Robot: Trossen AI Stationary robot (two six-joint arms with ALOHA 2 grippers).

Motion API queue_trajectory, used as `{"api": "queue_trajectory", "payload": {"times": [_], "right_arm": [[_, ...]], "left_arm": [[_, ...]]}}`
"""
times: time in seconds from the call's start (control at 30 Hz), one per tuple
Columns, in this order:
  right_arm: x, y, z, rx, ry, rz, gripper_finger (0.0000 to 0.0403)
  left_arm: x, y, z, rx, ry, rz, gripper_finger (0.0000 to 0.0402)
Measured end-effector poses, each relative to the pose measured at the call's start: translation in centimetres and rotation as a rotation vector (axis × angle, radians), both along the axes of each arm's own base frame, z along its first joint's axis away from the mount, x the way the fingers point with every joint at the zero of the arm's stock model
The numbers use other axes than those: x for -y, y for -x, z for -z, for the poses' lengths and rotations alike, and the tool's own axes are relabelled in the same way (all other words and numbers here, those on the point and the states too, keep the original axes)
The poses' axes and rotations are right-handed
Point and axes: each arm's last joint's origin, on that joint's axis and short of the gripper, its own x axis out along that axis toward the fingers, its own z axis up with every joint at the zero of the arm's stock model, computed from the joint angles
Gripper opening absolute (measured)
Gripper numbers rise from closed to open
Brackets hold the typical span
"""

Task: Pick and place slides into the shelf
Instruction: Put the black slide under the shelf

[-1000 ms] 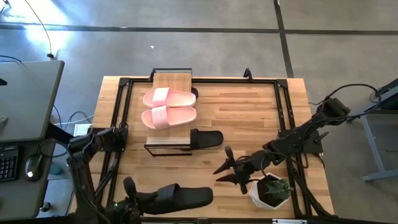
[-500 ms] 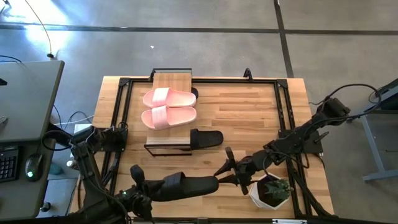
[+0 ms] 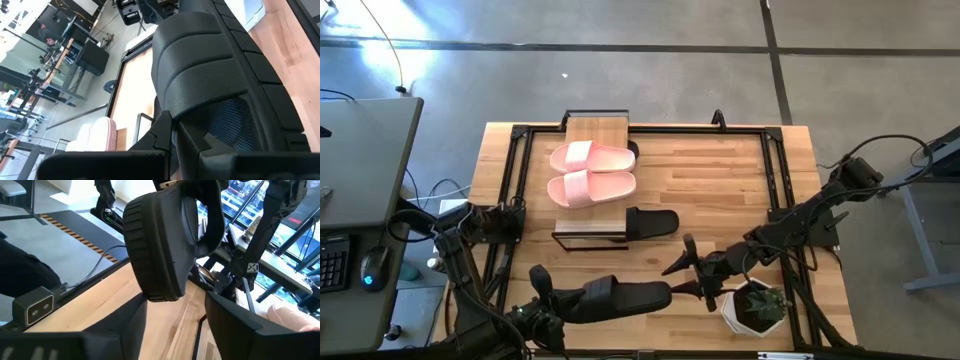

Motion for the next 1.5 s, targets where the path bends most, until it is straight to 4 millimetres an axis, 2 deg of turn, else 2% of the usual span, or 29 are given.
{"api": "queue_trajectory", "payload": {"times": [0.23,0.6,0.77,0.93,1.2,1.5], "right_arm": [[-1.0,0.6,-0.1,0.02,0.019,-0.042,0.0213],[-1.3,0.6,-0.9,0.086,0.02,-0.056,0.0216],[-0.8,0.3,-0.8,0.078,0.025,-0.014,0.0214],[-0.8,0.3,-0.8,0.088,0.024,-0.016,0.0174],[-0.4,0.1,-0.7,0.078,0.017,-0.002,0.0039],[0.1,-0.1,-0.7,0.074,0.018,0.025,0.0038]], "left_arm": [[-0.3,-0.2,-0.2,0.018,-0.007,-0.01,0.0],[-1.8,-1.7,-0.3,0.016,-0.015,-0.065,0.0],[-2.1,-1.9,-0.3,0.005,-0.021,-0.069,0.0],[-2.0,-1.8,-0.2,-0.021,0.001,-0.067,0.0],[-2.0,-1.8,-0.2,-0.025,0.002,-0.067,0.0],[-2.0,-1.7,-0.3,-0.018,-0.004,-0.066,0.0006]]}}
